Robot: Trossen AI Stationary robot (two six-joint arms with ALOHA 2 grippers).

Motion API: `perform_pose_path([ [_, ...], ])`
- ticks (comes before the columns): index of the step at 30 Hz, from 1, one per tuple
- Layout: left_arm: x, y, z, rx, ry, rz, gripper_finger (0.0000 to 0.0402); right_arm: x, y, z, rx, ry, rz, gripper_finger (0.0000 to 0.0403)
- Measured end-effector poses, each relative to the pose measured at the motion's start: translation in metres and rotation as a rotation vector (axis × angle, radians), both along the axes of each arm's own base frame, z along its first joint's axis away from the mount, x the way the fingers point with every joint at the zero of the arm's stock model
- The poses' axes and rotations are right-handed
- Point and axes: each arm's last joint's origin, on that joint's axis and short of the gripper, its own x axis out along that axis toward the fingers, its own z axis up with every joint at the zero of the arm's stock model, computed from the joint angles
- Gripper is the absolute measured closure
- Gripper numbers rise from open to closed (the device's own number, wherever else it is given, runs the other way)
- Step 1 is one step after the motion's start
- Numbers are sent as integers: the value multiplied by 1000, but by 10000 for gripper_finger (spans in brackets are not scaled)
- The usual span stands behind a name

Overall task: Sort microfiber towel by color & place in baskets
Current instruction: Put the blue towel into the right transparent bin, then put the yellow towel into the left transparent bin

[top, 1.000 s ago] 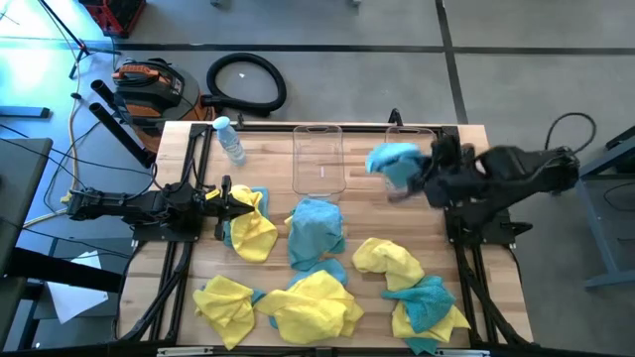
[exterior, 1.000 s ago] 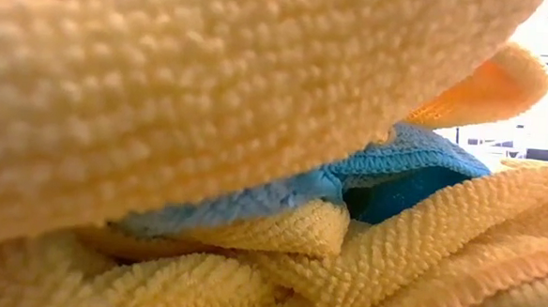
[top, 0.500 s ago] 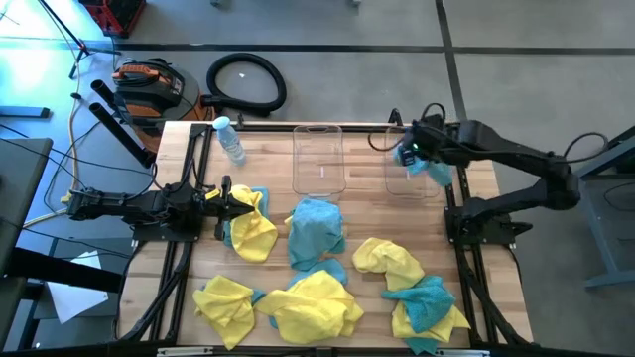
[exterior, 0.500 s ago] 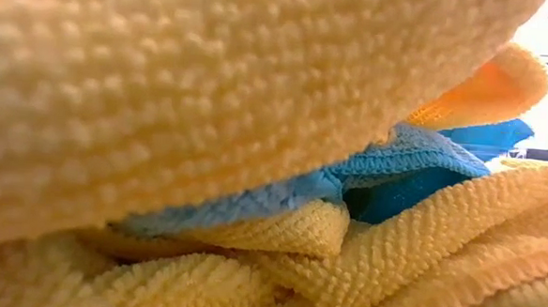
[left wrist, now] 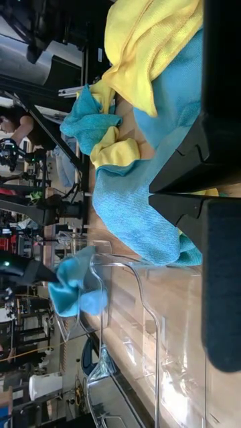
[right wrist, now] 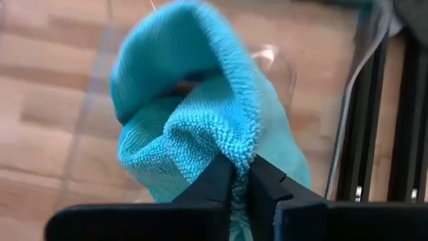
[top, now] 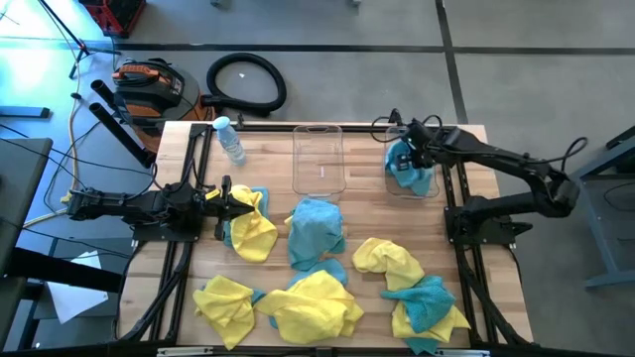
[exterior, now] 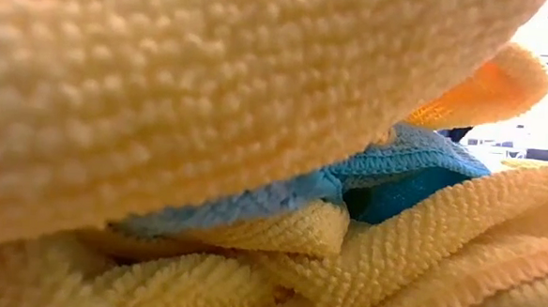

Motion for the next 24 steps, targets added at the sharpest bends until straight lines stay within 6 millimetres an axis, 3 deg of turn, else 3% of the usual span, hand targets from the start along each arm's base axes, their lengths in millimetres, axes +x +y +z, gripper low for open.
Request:
perform_pose_path([
  [6,0,0,0,0,0,0,402,-2,2,3,41,18,20,305],
  [14,0,0,0,0,0,0,402,-10,12,50,-7,-24,57,249],
  [19,0,0,0,0,0,0,401,-25,36,70,-99,-107,93,253],
  [24,0,0,0,0,0,0,401,-41,69,65,-117,-217,161,314],
])
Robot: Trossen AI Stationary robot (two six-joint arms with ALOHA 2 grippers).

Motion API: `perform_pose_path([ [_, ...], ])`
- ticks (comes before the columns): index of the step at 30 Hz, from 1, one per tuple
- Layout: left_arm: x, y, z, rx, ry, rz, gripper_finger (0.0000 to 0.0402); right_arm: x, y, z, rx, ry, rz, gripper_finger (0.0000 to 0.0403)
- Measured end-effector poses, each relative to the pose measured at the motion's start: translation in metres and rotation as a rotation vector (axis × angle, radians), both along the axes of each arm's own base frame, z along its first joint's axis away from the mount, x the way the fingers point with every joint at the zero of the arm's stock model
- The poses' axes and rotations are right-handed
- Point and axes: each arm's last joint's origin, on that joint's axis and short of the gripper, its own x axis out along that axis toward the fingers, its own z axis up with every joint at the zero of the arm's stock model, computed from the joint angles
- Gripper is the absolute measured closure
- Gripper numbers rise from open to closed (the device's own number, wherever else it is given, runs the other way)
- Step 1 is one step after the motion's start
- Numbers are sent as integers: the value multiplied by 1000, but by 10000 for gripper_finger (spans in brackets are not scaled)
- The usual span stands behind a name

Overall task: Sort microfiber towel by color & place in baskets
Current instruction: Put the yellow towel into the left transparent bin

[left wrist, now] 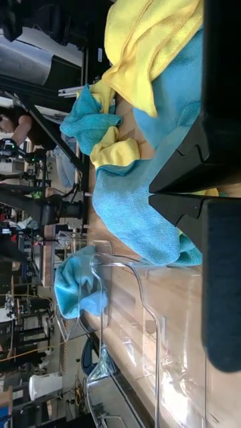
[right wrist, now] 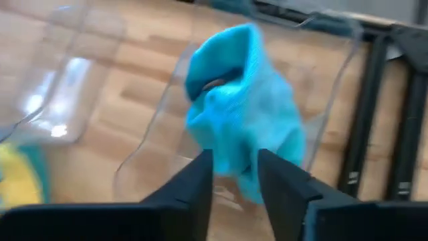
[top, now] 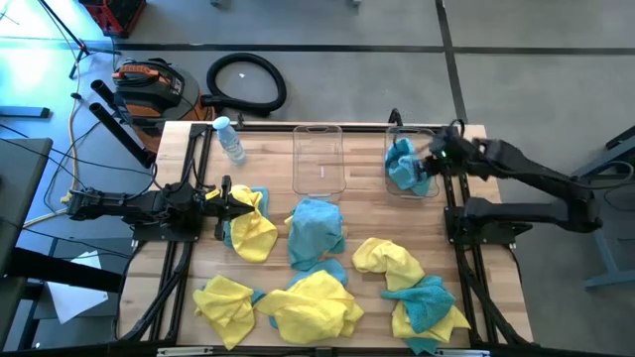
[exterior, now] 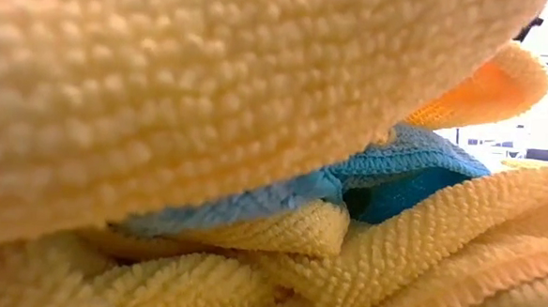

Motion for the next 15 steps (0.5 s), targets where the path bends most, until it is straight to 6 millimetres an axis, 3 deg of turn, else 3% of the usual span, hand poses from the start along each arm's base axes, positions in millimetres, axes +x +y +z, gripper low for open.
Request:
perform_pose_path([
  [3,0,0,0,0,0,0,402,-1,16,-12,-4,-76,83,376],
  [5,0,0,0,0,0,0,402,3,26,-21,-11,-138,172,395],
  [9,0,0,0,0,0,0,402,20,45,-41,-71,-280,336,383],
  [15,0,0,0,0,0,0,402,41,72,-66,-173,-443,591,399],
])
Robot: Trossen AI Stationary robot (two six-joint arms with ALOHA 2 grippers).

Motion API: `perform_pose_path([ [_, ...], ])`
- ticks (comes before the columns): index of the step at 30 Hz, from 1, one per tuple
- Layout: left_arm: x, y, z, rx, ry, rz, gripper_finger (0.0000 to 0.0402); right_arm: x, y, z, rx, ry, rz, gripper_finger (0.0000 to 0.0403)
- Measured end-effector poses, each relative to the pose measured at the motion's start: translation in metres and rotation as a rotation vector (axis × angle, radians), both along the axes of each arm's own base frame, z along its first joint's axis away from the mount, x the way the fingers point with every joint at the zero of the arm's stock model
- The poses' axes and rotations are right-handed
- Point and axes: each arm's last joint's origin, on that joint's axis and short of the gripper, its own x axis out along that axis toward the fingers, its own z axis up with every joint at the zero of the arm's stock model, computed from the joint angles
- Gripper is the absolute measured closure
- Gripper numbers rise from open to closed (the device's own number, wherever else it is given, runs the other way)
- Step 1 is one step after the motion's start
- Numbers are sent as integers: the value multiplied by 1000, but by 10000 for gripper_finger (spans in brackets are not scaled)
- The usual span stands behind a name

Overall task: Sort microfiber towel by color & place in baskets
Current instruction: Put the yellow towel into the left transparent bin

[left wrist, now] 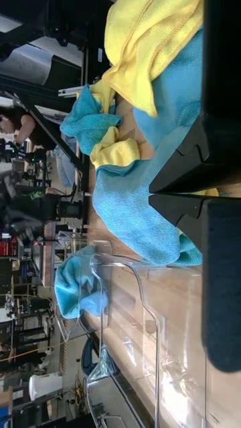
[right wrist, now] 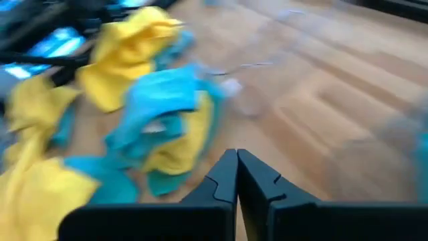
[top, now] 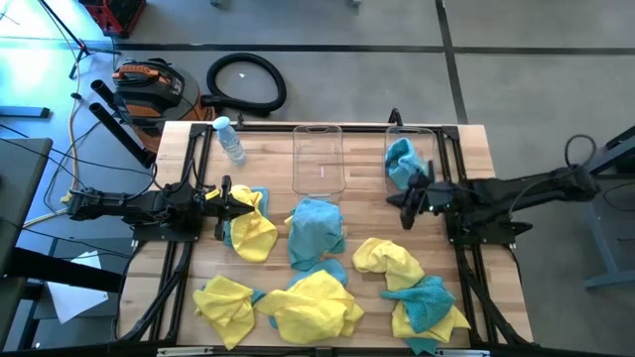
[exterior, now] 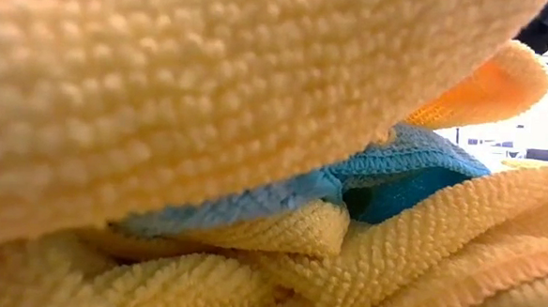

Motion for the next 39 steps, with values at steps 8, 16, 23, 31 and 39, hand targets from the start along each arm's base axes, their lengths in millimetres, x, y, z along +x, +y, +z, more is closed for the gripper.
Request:
perform_pose_path([
  [8,0,0,0,-3,0,0,401,-2,21,-26,-122,-39,85,401],
  [16,0,0,0,-73,-2,6,401,-10,31,-44,-252,21,174,402],
  [23,0,2,0,-89,-9,77,402,-16,39,-65,-177,0,295,402],
  [31,-1,5,44,-175,104,208,401,-21,41,-78,-17,8,236,402],
  [39,31,-3,84,-242,359,285,402,-21,40,-77,-121,0,205,402],
])
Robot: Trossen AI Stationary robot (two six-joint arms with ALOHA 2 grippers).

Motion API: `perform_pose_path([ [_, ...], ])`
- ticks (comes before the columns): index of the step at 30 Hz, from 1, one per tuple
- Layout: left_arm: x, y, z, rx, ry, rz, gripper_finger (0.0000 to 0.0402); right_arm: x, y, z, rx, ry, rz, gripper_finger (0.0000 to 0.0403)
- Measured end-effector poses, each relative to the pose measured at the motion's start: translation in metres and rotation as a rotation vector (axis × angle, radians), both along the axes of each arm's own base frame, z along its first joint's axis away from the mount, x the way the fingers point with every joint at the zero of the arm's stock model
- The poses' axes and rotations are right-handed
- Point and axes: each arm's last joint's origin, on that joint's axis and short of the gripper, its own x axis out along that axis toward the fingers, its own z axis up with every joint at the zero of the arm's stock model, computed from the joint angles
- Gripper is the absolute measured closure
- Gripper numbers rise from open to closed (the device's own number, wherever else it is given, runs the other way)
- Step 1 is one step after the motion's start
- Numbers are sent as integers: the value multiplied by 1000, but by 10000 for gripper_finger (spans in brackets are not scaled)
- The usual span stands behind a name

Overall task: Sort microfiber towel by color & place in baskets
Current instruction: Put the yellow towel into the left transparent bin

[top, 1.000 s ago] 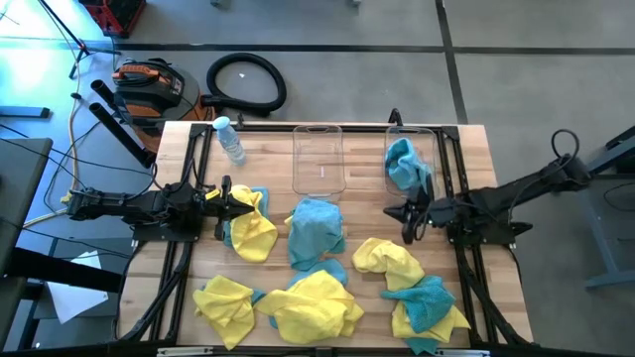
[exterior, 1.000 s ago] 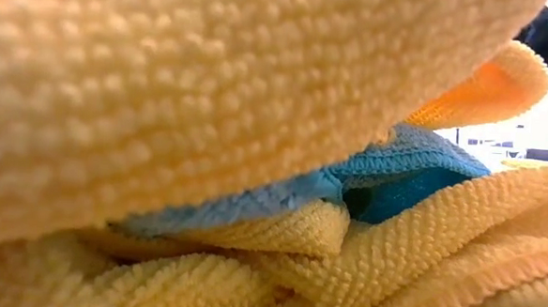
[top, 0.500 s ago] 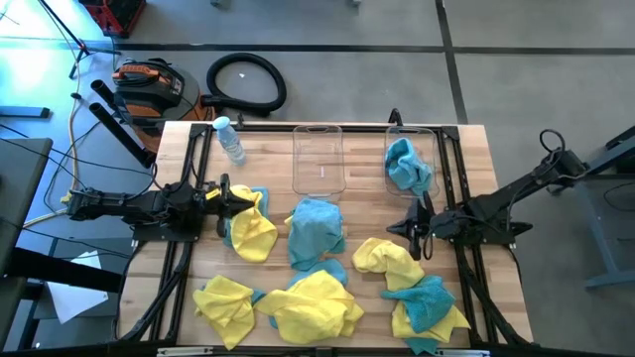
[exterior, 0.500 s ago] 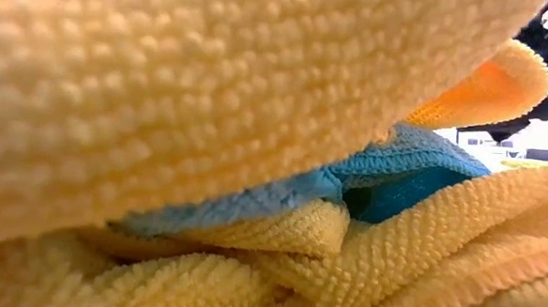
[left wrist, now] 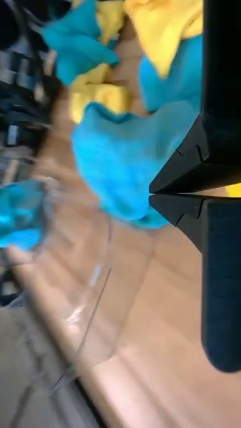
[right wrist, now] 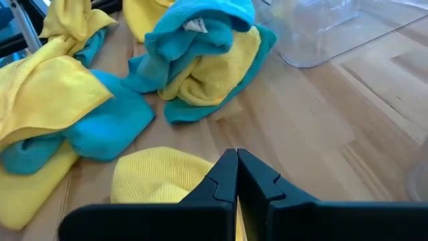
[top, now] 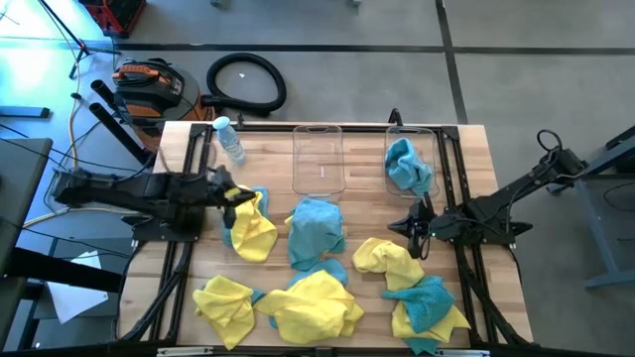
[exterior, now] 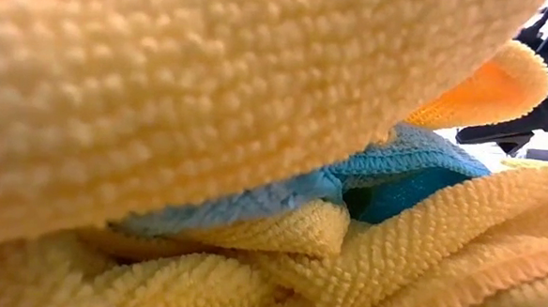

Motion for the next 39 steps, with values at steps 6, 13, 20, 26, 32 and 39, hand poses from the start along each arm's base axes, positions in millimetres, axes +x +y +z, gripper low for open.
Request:
perform_pose_path([
  [6,31,-14,17,-75,245,45,402,0,0,0,1,2,4,402],
  [13,60,-20,15,-182,358,107,397,0,0,0,1,4,8,402],
  [20,57,-10,13,-121,487,230,336,0,0,0,5,6,14,402],
  [26,46,-5,5,-208,619,306,265,0,0,0,4,7,14,402],
  [32,41,-5,-24,-194,722,320,230,0,0,0,4,7,14,402],
  [39,42,-4,-56,-161,810,346,241,0,0,0,3,8,14,402],
])
